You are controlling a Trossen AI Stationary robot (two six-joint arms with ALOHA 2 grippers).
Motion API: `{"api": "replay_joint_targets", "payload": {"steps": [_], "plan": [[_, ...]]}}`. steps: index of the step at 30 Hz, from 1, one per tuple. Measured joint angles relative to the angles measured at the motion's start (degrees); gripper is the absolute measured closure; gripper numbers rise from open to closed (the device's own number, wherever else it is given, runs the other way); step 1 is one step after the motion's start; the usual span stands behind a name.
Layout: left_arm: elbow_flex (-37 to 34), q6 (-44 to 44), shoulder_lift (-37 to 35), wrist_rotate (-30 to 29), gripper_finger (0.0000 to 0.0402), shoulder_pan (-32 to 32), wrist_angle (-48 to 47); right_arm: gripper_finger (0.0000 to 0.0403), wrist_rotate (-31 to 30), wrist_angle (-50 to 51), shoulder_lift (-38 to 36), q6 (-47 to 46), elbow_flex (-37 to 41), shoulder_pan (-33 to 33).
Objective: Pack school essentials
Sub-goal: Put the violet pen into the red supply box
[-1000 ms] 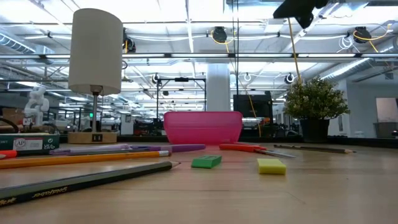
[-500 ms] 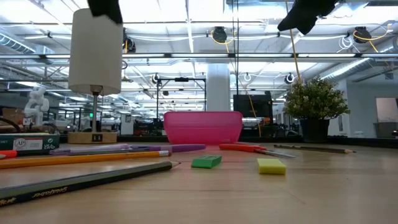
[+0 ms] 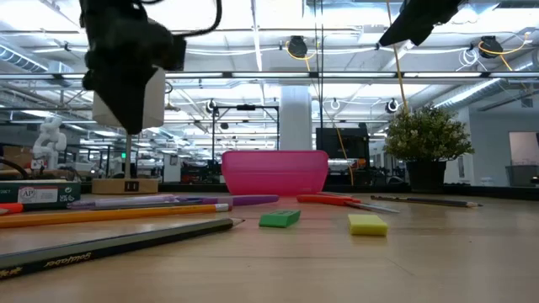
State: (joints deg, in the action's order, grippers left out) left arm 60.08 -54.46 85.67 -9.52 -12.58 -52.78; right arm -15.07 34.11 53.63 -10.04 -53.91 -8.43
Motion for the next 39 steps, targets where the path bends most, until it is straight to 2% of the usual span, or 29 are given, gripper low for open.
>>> {"api": "replay_joint_targets", "payload": {"steps": [7,12,24,39], "plan": [[-1.2,-5.1,4.0,-0.6,0.0272,0.1,0.5,0.0403,0.0,-0.6,0.0,-1.2,0.0,0.0],[-1.1,-6.7,7.6,-0.9,0.0242,0.1,2.5,0.0403,0.0,-0.7,0.0,-1.3,0.0,0.0],[-1.1,-8.7,14.5,-0.5,0.0238,1.8,3.4,0.0403,0.1,-0.9,0.0,-0.9,0.0,0.0],[-1.6,-9.0,15.2,-0.5,0.0241,2.3,4.0,0.0403,0.1,-0.9,0.0,-0.4,0.0,-1.0]]}}
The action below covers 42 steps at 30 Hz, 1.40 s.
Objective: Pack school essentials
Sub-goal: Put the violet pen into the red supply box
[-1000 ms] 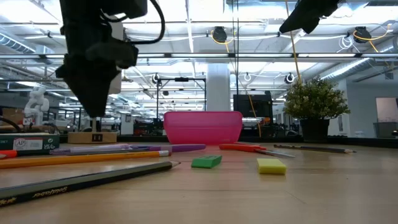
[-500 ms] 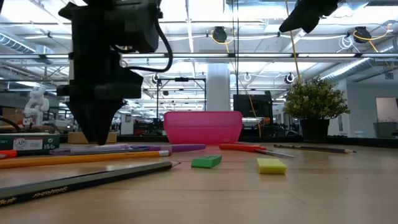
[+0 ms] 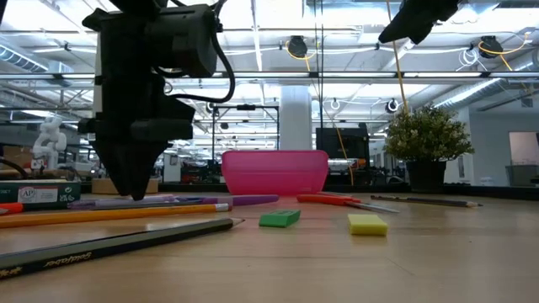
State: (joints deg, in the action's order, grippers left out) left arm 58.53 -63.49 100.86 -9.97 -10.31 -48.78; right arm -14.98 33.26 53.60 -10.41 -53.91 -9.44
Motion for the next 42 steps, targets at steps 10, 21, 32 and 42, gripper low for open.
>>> {"api": "replay_joint_targets", "payload": {"steps": [10,21,32,42], "plan": [[-3.0,-0.5,-0.2,0.2,0.0310,-0.4,5.1,0.0403,-0.1,0.0,0.0,1.1,0.0,-5.4],[-3.0,0.4,-0.2,1.1,0.0365,0.1,5.6,0.0403,-0.2,-2.8,0.0,0.8,0.0,-9.1],[-3.1,1.5,-1.1,1.1,0.0359,0.1,5.5,0.0403,-0.2,-5.7,0.0,3.8,0.0,-10.9],[-3.2,3.4,-5.0,0.6,0.0356,0.1,5.6,0.0403,-0.2,-5.6,0.0,4.1,0.0,-10.9]]}}
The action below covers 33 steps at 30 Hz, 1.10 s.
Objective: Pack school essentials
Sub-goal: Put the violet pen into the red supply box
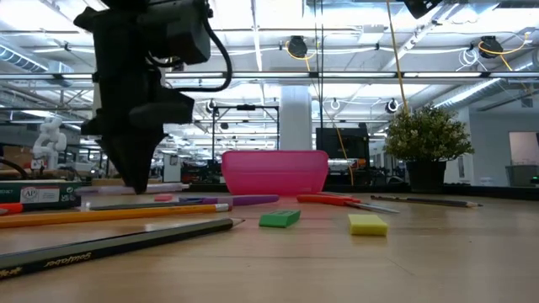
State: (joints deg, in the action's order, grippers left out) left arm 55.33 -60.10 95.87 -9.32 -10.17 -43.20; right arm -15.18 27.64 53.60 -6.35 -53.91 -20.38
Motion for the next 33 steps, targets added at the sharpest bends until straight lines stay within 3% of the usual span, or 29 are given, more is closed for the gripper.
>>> {"api": "replay_joint_targets", "payload": {"steps": [21,33], "plan": [[0.9,13.4,-18.3,-4.9,0.0355,-0.1,0.4,0.0403,0.0,0.5,0.0,-1.9,0.0,0.0],[13.1,30.0,-19.9,-7.9,0.0355,1.2,0.5,0.0403,0.0,0.0,0.0,-1.9,0.0,0.0]]}}
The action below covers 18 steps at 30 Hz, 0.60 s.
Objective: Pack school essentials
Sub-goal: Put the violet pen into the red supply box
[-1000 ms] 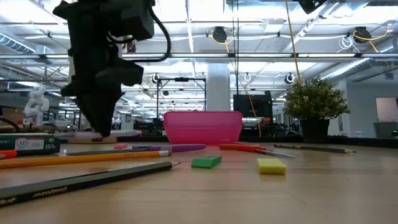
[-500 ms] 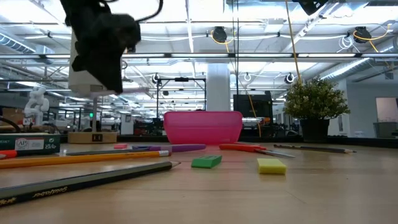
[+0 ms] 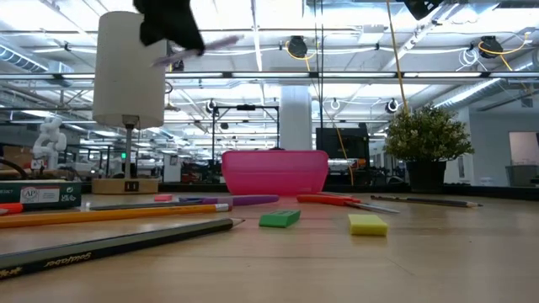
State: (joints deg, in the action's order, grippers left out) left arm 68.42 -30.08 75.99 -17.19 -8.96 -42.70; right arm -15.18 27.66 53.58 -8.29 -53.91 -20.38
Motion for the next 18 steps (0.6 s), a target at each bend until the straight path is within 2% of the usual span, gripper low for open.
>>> {"api": "replay_joint_targets", "payload": {"steps": [9,18], "plan": [[7.9,12.1,0.1,-0.1,0.0355,3.5,0.4,0.0403,0.0,0.0,0.0,0.0,0.0,0.0],[17.7,21.5,3.6,1.0,0.0355,8.4,-2.0,0.0403,0.0,0.0,0.0,-1.5,0.0,0.0]]}}
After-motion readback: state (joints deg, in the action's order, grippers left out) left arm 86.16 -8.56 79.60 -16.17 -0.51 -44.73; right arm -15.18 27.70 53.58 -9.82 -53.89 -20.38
